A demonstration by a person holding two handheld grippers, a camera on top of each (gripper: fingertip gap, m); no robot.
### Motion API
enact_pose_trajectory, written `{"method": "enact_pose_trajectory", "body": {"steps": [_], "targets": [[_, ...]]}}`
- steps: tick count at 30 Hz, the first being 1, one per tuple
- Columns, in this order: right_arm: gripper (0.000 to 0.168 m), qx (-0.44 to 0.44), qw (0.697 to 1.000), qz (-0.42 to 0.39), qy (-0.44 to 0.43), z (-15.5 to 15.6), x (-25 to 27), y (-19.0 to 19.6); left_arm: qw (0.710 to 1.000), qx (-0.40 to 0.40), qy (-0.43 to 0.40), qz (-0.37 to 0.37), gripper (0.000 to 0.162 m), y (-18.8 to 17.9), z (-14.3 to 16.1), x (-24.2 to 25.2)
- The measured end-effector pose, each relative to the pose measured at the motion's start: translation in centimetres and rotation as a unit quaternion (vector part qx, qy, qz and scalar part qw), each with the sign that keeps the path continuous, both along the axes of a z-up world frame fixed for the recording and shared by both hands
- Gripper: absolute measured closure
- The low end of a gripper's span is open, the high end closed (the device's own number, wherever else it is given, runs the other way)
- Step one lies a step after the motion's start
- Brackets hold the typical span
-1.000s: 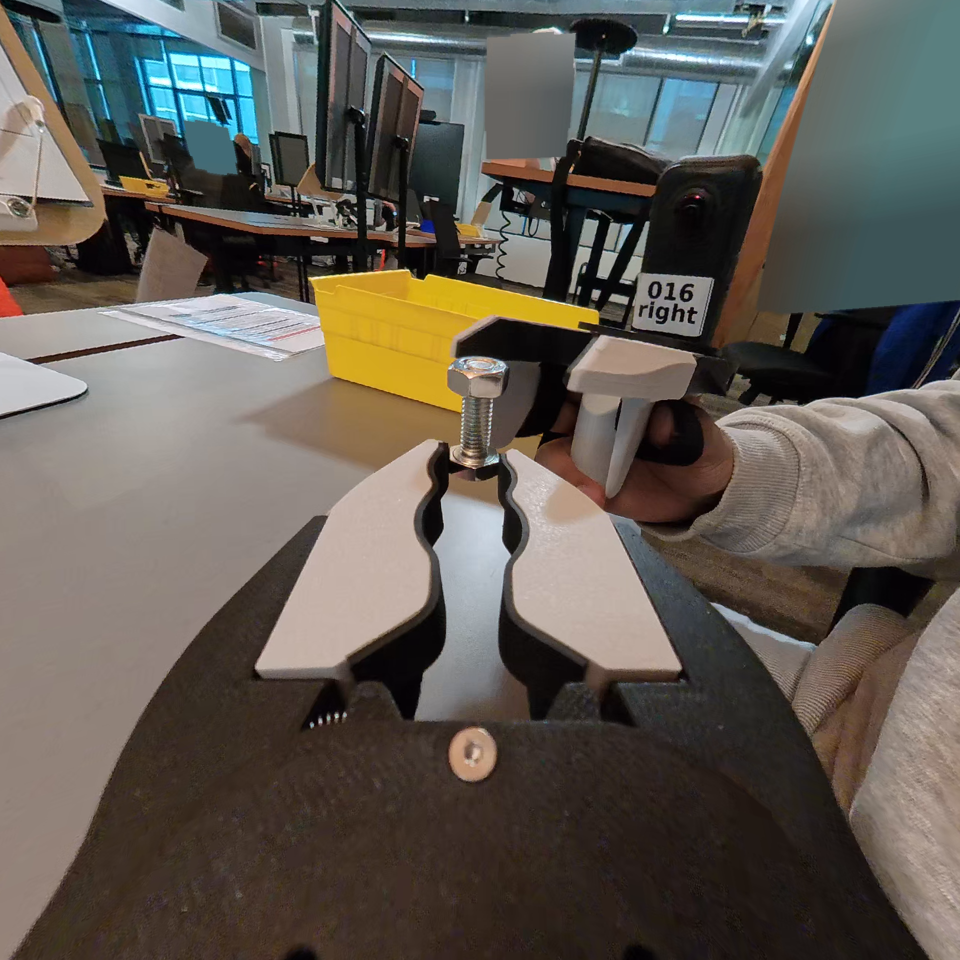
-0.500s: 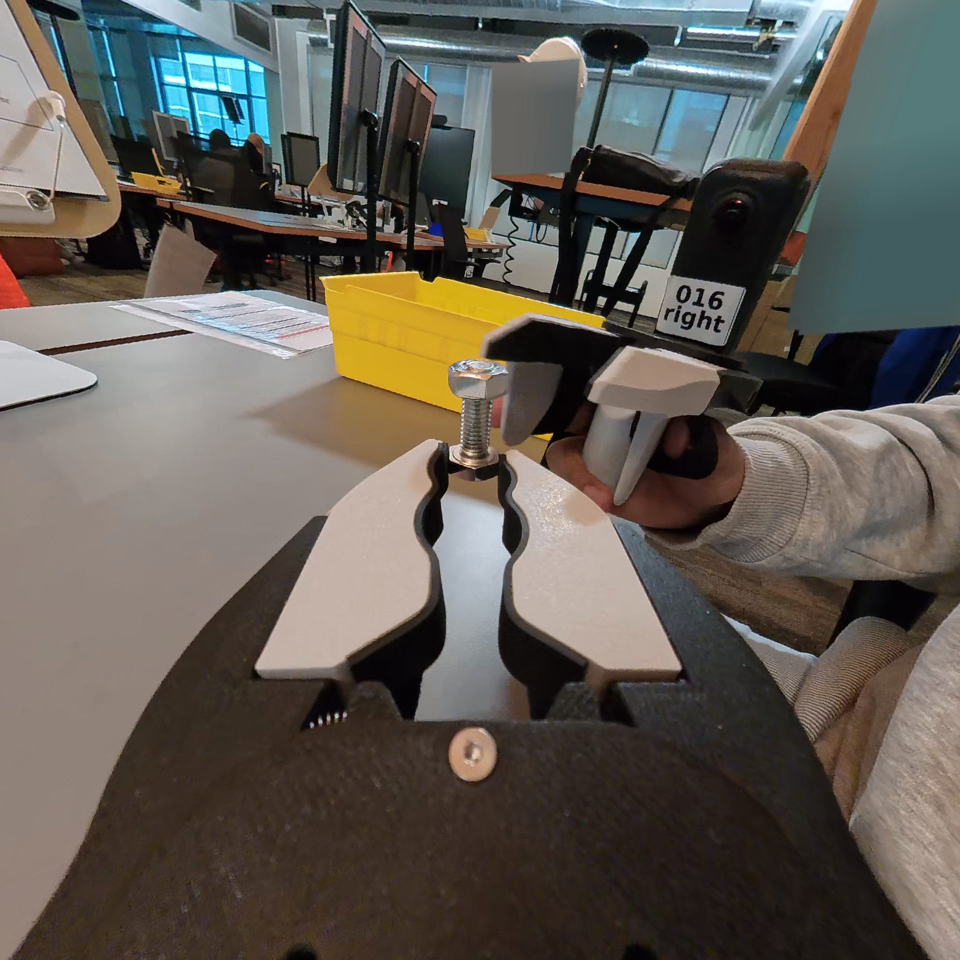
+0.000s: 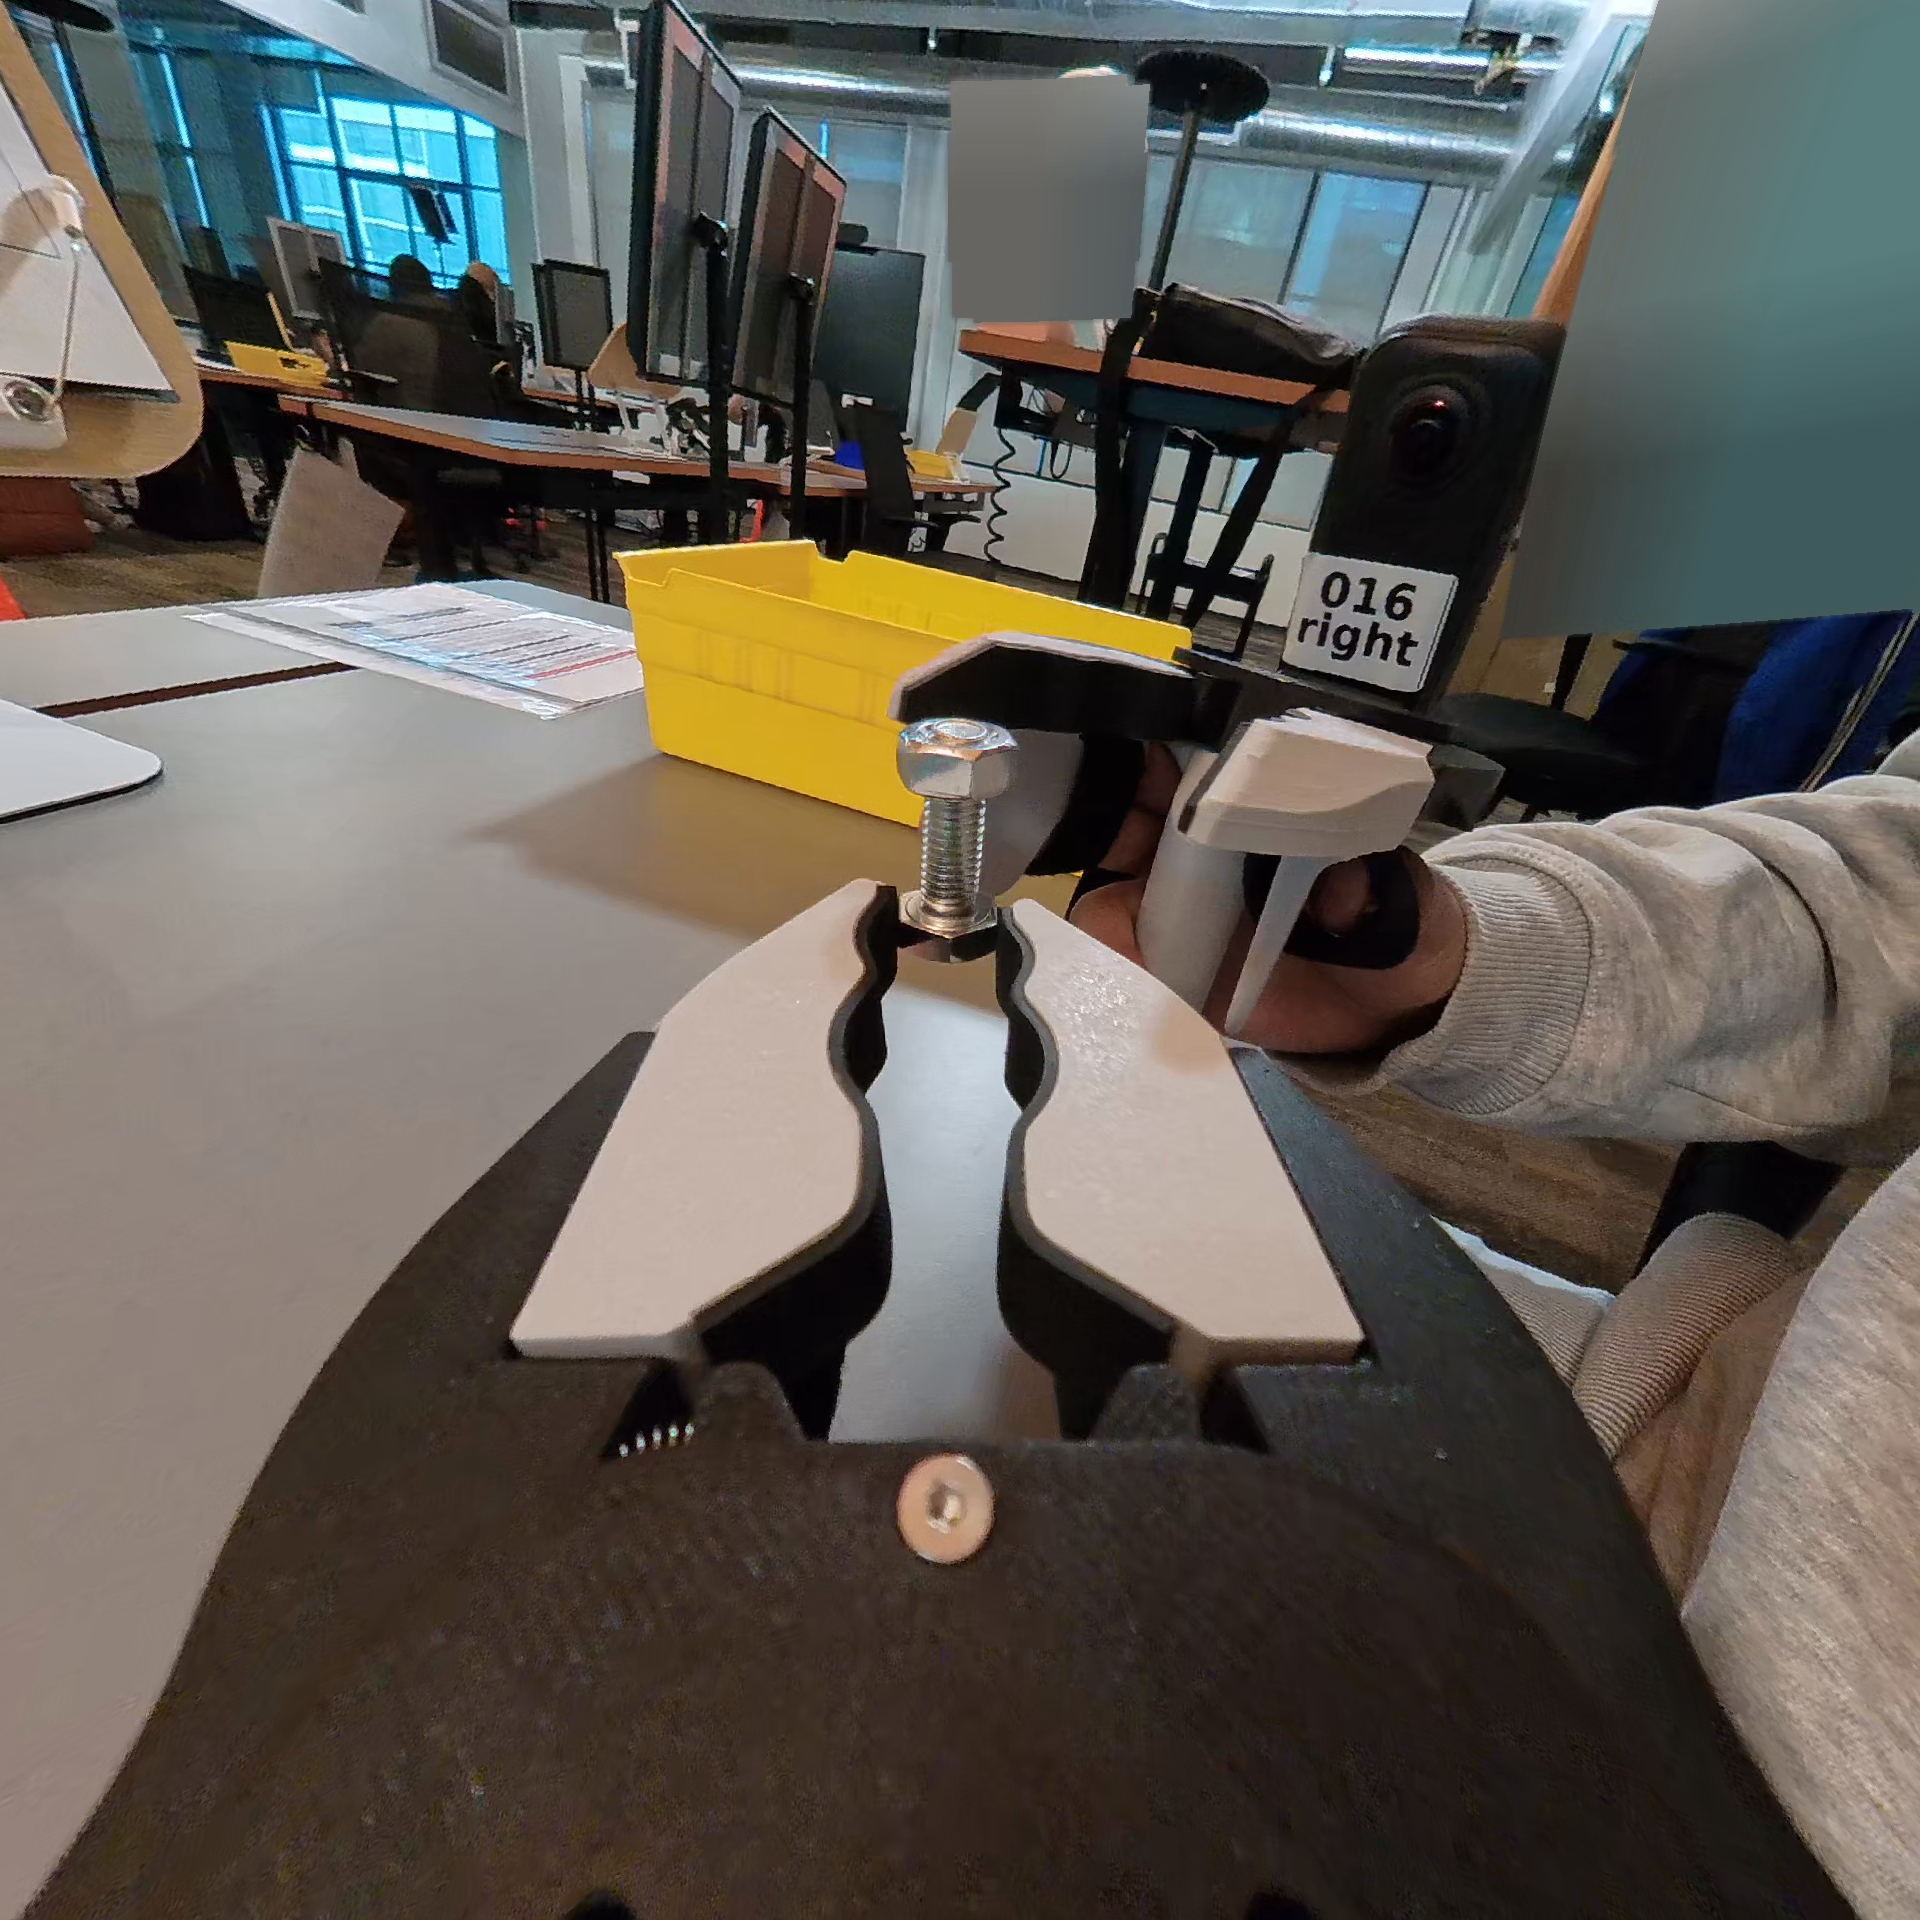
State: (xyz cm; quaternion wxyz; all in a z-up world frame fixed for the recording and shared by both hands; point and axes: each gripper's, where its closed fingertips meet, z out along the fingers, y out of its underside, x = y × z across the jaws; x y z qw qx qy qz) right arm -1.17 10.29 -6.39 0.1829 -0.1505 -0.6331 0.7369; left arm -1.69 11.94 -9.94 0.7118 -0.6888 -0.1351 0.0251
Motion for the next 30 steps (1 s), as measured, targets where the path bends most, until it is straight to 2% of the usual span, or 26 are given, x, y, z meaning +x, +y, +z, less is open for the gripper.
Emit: {"method": "enact_pose_trajectory", "body": {"steps": [12, 15, 18, 19, 22, 27, 30], "targets": [[0.121, 0.004, 1.0, 0.009, -0.003, -0.19, 0.18, -0.21, 1.0, 0.0, 0.0, -0.005, 0.143, 0.09, 0.02, 0.22], [0.129, 0.004, 1.0, 0.019, -0.001, -0.02, 0.55, -0.27, 1.0, 0.003, -0.004, -0.001, 0.143, 0.01, 0.04, 0.06], [0.15, 0.001, 1.0, 0.027, -0.007, 0.21, 0.82, 0.1, 1.0, 0.004, -0.007, 0.002, 0.143, -0.04, 0.04, -0.05], [0.15, -0.003, 1.0, 0.026, -0.012, 0.32, 0.76, 0.26, 1.0, 0.004, -0.007, 0.001, 0.143, -0.03, 0.04, -0.05], [0.146, -0.015, 1.0, 0.019, -0.016, 0.48, 0.42, 0.6, 1.0, 0.003, -0.005, 0.001, 0.143, -0.01, 0.03, 0.0], [0.125, -0.013, 1.0, 0.006, -0.007, 0.31, 0.08, 0.34, 1.0, 0.0, -0.002, 0.0, 0.143, 0.07, 0.0, 0.09], [0.122, 0.002, 1.0, 0.012, -0.002, -0.04, 0.35, -0.21, 1.0, 0.001, -0.003, 0.0, 0.143, 0.06, 0.0, 0.07]]}}
